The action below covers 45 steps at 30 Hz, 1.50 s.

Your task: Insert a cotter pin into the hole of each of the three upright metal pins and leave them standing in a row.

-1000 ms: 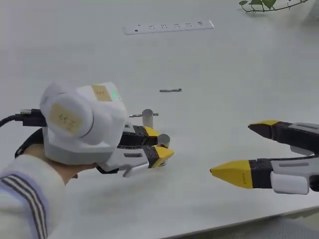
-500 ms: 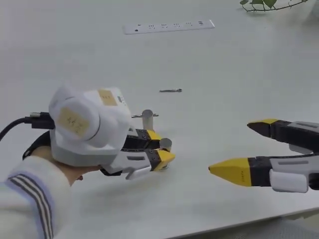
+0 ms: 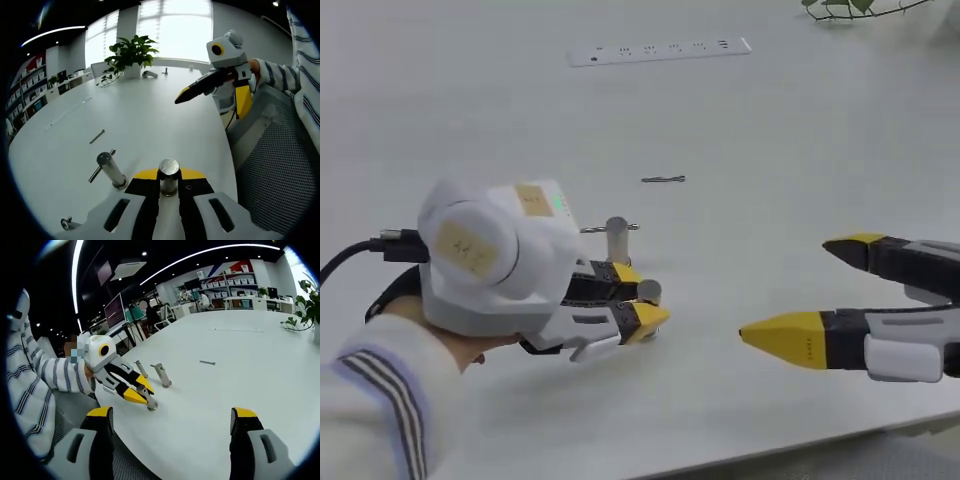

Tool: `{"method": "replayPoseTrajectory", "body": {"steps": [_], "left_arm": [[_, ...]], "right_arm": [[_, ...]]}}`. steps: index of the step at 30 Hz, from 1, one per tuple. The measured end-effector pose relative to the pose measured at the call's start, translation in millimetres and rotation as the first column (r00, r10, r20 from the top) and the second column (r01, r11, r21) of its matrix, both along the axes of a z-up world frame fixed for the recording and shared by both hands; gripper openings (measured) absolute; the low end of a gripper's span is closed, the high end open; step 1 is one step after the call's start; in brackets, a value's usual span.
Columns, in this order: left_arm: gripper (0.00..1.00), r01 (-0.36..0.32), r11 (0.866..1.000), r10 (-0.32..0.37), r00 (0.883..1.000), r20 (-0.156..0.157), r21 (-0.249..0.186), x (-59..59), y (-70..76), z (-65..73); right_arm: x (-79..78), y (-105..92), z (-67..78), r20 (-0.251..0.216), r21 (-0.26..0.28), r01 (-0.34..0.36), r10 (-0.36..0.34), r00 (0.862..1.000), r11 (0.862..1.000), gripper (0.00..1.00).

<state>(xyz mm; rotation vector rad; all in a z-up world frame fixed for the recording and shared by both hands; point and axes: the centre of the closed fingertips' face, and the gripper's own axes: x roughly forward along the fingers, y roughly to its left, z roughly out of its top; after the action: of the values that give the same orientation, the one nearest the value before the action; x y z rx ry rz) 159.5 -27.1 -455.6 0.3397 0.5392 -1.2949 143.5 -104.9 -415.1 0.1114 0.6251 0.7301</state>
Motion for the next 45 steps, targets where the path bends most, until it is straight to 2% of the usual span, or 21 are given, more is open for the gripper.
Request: {"method": "replayPoseTrajectory", "body": {"steps": [7, 9, 16, 20, 22, 28, 31, 33, 34, 36, 38, 39, 42, 43, 45], "left_arm": [[0.10, -0.002, 1.000, 0.002, 1.000, 0.009, -0.011, 0.1, 0.6, 0.1], [0.10, 0.006, 1.000, -0.006, 1.000, 0.022, -0.005, -0.8, 0.5, 0.1], [0.10, 0.007, 1.000, -0.007, 1.000, 0.024, -0.004, -0.5, 1.4, 0.2], [0.10, 0.030, 1.000, -0.030, 0.998, 0.054, 0.008, -1.1, 3.6, 1.8], [0.12, 0.019, 0.999, -0.020, 0.998, 0.058, 0.026, -0.5, 8.0, 2.9], [0.32, -0.012, 1.000, 0.012, 1.000, 0.029, 0.014, -5.0, 22.1, 11.8], [0.36, -0.034, 0.999, 0.033, 0.999, 0.030, 0.022, -6.5, 31.2, 14.3], [0.41, -0.049, 0.999, 0.048, 0.999, 0.013, 0.005, -9.4, 36.0, 18.2], [0.47, -0.053, 0.999, 0.053, 0.999, 0.004, -0.009, -11.9, 37.6, 21.3], [0.61, -0.044, 0.999, 0.044, 0.999, 0.022, -0.026, -15.9, 38.5, 26.4], [0.69, -0.047, 0.998, 0.049, 0.999, 0.023, -0.047, -20.8, 39.3, 31.7], [0.73, -0.061, 0.996, 0.061, 0.998, 0.000, -0.066, -23.9, 39.0, 33.9], [0.82, -0.088, 0.990, 0.085, 0.996, -0.034, -0.107, -29.2, 38.8, 38.1], [0.84, -0.094, 0.989, 0.088, 0.995, -0.055, -0.118, -32.9, 38.9, 38.9], [0.88, -0.095, 0.987, 0.087, 0.994, -0.061, -0.130, -36.7, 39.5, 40.9]], "right_arm": [[0.2, 1.9, 1.0, 0.000, 0.015, 0.003, -0.003, 1.000, 1.000, 0.97], [-0.2, 2.2, 0.4, -0.001, 0.011, 0.000, 0.000, 1.000, 1.000, 0.97], [-1.8, 3.5, 0.7, 0.001, 0.009, -0.006, 0.006, 1.000, 1.000, 0.97], [-2.4, 3.4, 1.1, 0.003, 0.006, -0.008, 0.008, 1.000, 1.000, 0.97], [-2.7, 3.5, 1.5, 0.004, 0.005, -0.009, 0.009, 1.000, 1.000, 0.97], [-1.7, 2.5, 2.0, 0.004, -0.001, -0.011, 0.011, 1.000, 1.000, 0.97], [-0.8, 1.2, 2.0, 0.003, -0.004, -0.009, 0.009, 1.000, 1.000, 0.97], [-0.5, 0.9, 1.9, 0.004, -0.008, -0.012, 0.012, 1.000, 1.000, 0.96], [-0.3, 0.5, 1.5, 0.002, -0.012, -0.012, 0.012, 1.000, 1.000, 0.96], [0.7, -0.6, 0.5, 0.002, -0.020, -0.007, 0.007, 1.000, 1.000, 0.97], [1.0, -0.3, -1.4, -0.004, -0.027, -0.013, 0.013, 1.000, 1.000, 0.97], [1.5, 0.1, -2.8, -0.008, -0.032, -0.016, 0.016, 1.000, 0.999, 0.96], [2.4, 1.0, -6.3, -0.018, -0.052, -0.031, 0.030, 0.999, 0.998, 0.96], [3.2, 1.3, -6.7, -0.020, -0.057, -0.035, 0.034, 0.999, 0.998, 0.96], [4.5, 2.1, -6.4, -0.021, -0.060, -0.041, 0.039, 0.999, 0.997, 0.96]]}}
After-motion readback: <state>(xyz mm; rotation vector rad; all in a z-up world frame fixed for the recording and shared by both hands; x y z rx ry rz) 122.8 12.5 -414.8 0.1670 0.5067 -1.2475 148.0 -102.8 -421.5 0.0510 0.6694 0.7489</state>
